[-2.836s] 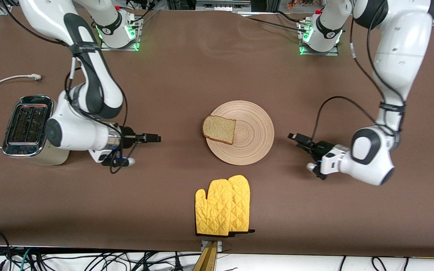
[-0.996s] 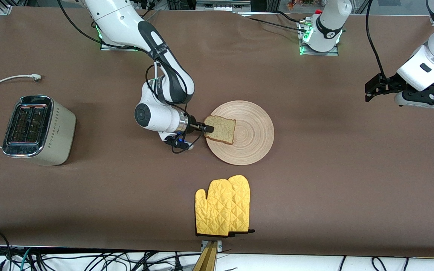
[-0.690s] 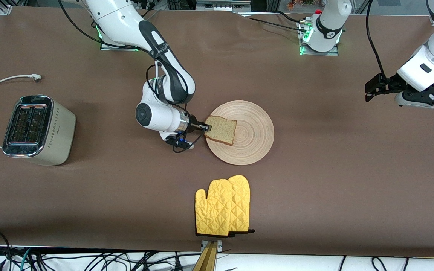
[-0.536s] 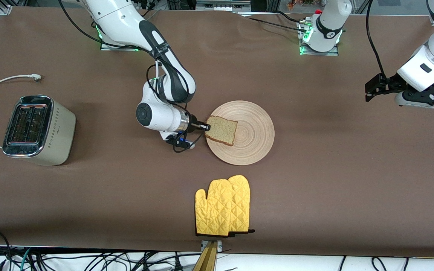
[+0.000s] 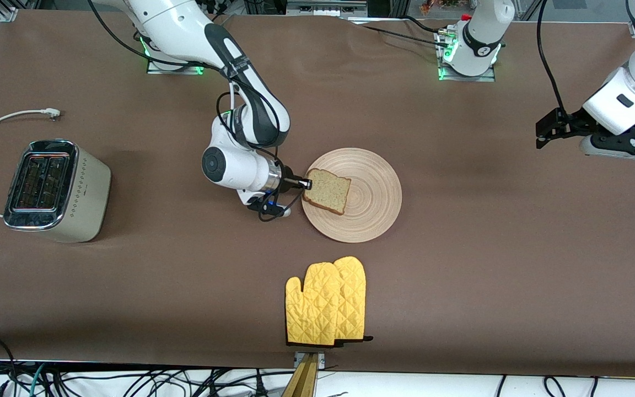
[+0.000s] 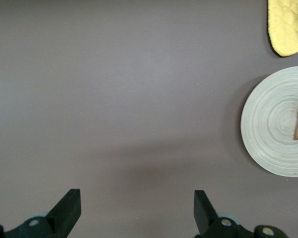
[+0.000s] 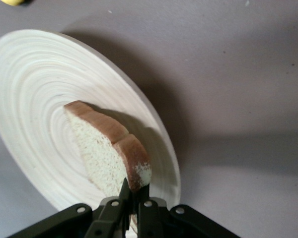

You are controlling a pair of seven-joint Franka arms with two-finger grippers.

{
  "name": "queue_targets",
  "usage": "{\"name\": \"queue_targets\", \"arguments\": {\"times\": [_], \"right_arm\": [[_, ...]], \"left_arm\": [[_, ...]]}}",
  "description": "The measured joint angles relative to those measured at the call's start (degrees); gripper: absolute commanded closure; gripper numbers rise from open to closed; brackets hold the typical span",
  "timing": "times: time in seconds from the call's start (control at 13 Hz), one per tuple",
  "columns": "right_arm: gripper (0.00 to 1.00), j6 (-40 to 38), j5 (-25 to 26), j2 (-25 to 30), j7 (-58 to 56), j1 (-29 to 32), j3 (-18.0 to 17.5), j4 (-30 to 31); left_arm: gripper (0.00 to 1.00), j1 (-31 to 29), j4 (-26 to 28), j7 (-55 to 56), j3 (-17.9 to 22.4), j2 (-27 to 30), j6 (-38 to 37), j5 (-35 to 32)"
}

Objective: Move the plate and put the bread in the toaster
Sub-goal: 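Lift the bread slice and carry it toward the toaster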

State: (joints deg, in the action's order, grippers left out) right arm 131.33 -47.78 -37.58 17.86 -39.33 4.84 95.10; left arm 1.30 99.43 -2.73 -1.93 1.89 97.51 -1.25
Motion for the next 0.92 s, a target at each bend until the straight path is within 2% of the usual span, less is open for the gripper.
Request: {"name": "queue_targets", "arguments": {"times": [0.15,0.38,0.61,0.92], "right_arm": [[1.00,-5.9,1.8,1.2,-0.2,0.0,2.9,-1.9],[1.00,-19.2,7.8,3.6,-0.3,0.2,10.3,-7.2],[1.00,-28.6,14.0,6.5,-0.7,0.3,16.9,-11.1],[1.00,-39.5,20.8,9.4,-8.6,0.3,26.3,-12.8]], "left_arm": [[0.00,-1.2,-0.3,0.0,0.2,-0.4,0.0,0.0],[0.00,-1.3,-2.1,-0.7,0.1,-1.5,0.0,0.2],[0.00,-1.3,-3.6,-2.1,0.1,-2.7,0.0,1.5],[0.00,-1.5,-4.0,-2.3,0.2,-3.2,0.0,1.5]]}}
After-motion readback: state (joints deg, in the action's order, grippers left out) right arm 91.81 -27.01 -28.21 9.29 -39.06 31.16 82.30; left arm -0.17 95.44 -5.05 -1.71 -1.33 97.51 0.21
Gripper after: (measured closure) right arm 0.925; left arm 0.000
